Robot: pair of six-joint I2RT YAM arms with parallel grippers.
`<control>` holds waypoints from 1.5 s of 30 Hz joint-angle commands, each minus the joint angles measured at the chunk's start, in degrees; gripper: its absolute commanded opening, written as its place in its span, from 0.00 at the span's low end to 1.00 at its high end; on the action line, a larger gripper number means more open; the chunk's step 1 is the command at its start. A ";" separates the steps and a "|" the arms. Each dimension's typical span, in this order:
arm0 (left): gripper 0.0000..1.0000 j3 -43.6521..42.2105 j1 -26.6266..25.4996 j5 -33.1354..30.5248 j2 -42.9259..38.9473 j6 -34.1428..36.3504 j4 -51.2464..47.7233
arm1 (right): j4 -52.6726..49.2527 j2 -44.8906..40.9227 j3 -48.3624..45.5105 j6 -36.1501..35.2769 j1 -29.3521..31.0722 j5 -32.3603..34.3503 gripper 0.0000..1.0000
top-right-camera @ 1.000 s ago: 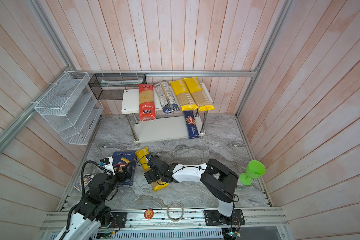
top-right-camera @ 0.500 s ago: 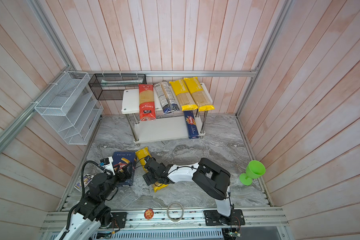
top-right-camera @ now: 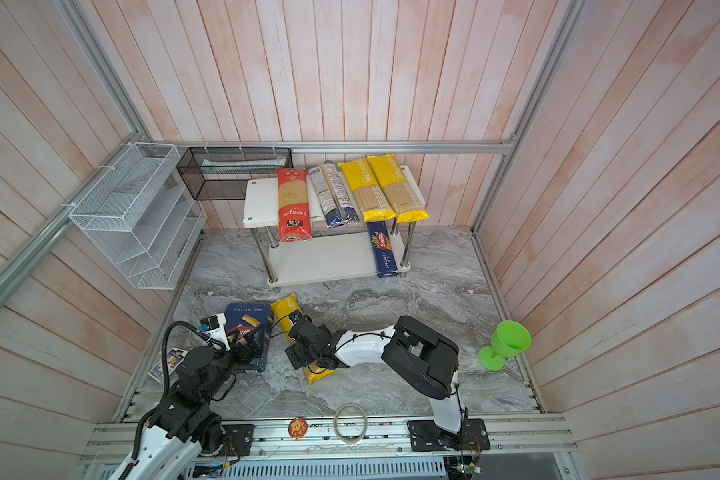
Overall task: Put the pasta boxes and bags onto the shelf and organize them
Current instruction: 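Close the right gripper on the yellow Pastatime bag and lift it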
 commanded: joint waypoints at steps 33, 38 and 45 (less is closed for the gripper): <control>1.00 -0.54 0.26 0.98 3.03 1.34 2.81 | 7.15 -10.30 -13.50 5.46 0.54 5.34 0.26; 1.00 -0.25 0.28 0.95 4.64 1.40 3.30 | 5.75 -11.25 -11.29 5.80 -1.64 4.39 0.22; 1.00 -0.48 0.27 1.74 4.70 1.75 3.75 | 1.98 -13.43 -9.32 5.93 -4.04 4.82 0.15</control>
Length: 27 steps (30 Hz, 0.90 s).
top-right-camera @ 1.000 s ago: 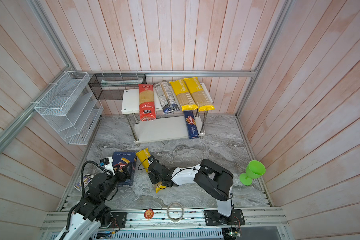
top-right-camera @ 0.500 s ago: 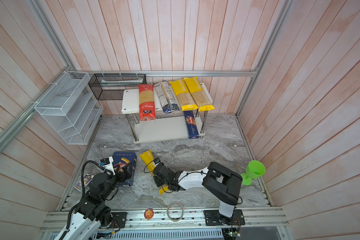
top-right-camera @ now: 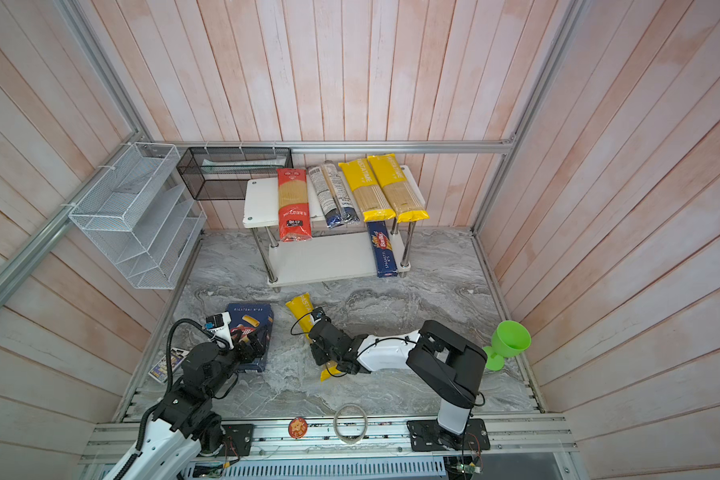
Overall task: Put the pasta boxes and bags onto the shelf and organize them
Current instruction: 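Carry the yellow Pastatime bag upright toward the lower shelf with the right gripper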
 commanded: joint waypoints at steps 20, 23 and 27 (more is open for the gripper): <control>1.00 -0.67 0.21 1.62 -1.88 1.38 1.04 | -8.77 -15.81 2.05 1.88 -1.94 9.64 0.09; 1.00 -0.78 0.27 1.66 -1.85 1.37 1.03 | -9.58 -16.91 2.16 1.10 -2.34 11.06 0.08; 1.00 -0.78 0.25 1.75 -1.92 1.37 1.03 | -11.74 -18.34 3.10 0.13 -4.53 11.71 0.08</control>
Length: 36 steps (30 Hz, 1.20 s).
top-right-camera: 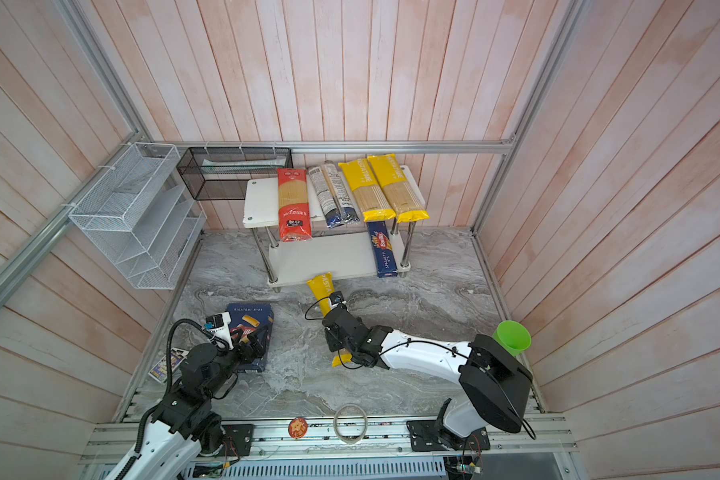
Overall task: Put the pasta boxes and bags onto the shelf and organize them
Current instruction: 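Carry the yellow Pastatime bag upright toward the lower shelf with the right gripper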
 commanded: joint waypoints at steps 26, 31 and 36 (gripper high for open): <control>1.00 -0.80 0.27 1.01 -0.62 1.16 1.23 | 5.82 2.60 15.30 -10.86 -20.40 -4.36 0.08; 1.00 -0.73 0.22 0.97 -0.60 1.16 1.22 | 6.95 6.54 17.57 -11.50 -22.42 -6.02 0.08; 1.00 -0.84 0.25 0.67 -0.35 1.07 1.31 | 8.91 9.57 20.22 -12.63 -23.92 -7.54 0.09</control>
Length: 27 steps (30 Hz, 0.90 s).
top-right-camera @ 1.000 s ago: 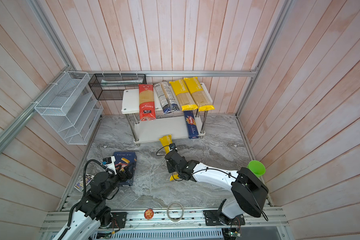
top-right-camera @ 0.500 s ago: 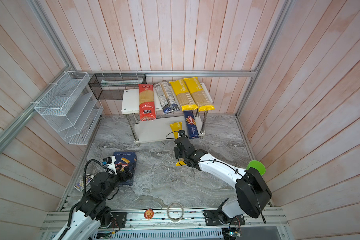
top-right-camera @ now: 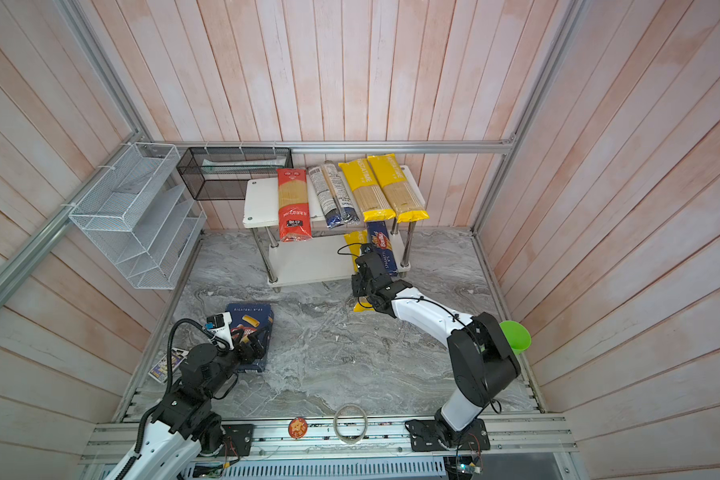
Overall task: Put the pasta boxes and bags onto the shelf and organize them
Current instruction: 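Carry the yellow Pastatime bag upright toward the lower shelf with the right gripper, then set the yellow bag upright beside the blue Barilla box and open the right gripper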
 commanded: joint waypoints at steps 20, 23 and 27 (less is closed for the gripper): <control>1.00 -0.33 0.28 -0.45 2.69 0.86 2.45 | 12.98 11.95 14.93 -1.87 -5.26 -3.25 0.09; 1.00 -0.29 0.22 -0.46 2.85 0.86 2.44 | 13.76 13.06 15.34 -1.34 -5.82 -3.69 0.11; 1.00 -0.28 0.21 -0.55 2.86 0.86 2.53 | 14.09 14.89 16.35 -0.94 -6.28 -4.46 0.12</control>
